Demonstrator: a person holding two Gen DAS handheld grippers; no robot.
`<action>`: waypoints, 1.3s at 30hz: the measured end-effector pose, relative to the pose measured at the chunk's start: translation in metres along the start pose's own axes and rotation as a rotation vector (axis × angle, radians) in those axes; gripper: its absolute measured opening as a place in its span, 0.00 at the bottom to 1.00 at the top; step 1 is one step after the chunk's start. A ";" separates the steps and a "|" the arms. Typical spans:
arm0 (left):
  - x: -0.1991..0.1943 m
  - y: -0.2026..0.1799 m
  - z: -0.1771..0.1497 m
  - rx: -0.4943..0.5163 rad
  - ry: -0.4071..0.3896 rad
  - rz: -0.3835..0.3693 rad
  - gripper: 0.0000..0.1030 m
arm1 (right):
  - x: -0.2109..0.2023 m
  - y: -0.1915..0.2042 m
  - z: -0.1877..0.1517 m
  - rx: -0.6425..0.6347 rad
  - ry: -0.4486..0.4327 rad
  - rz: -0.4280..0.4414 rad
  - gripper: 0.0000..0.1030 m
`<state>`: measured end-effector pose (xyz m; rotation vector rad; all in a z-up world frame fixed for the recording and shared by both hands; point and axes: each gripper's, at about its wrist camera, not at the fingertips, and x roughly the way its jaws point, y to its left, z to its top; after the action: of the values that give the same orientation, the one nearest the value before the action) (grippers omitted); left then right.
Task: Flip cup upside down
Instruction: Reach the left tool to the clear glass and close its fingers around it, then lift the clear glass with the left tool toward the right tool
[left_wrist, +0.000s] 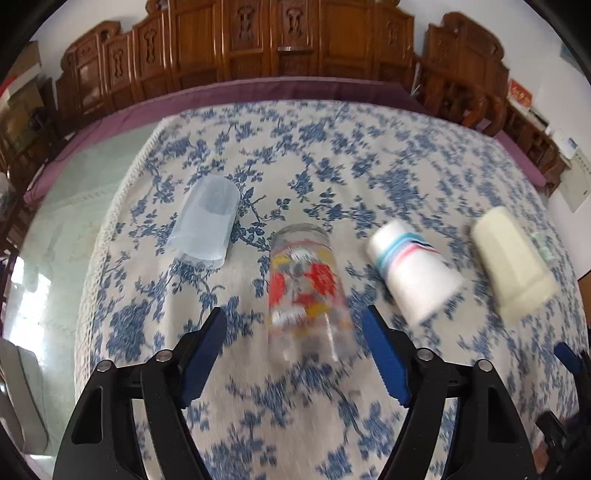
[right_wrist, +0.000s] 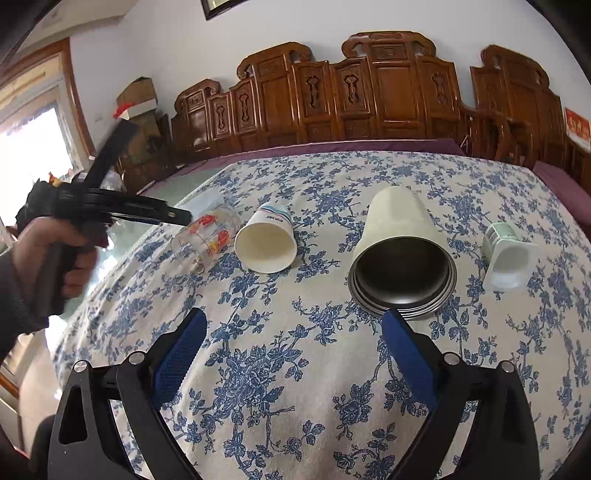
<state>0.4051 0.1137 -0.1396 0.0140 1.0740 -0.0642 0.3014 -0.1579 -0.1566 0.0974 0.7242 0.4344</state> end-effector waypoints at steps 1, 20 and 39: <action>0.005 0.001 0.005 -0.003 0.015 0.002 0.68 | -0.001 -0.001 0.001 0.003 -0.001 0.002 0.94; 0.072 -0.020 0.027 0.042 0.285 0.076 0.55 | -0.012 -0.006 0.001 0.024 0.001 0.031 0.94; -0.054 -0.095 -0.065 0.147 0.140 -0.092 0.54 | -0.058 -0.041 -0.012 0.070 -0.062 -0.127 0.94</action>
<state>0.3169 0.0245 -0.1216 0.1029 1.2081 -0.2279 0.2695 -0.2197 -0.1388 0.1298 0.6807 0.2838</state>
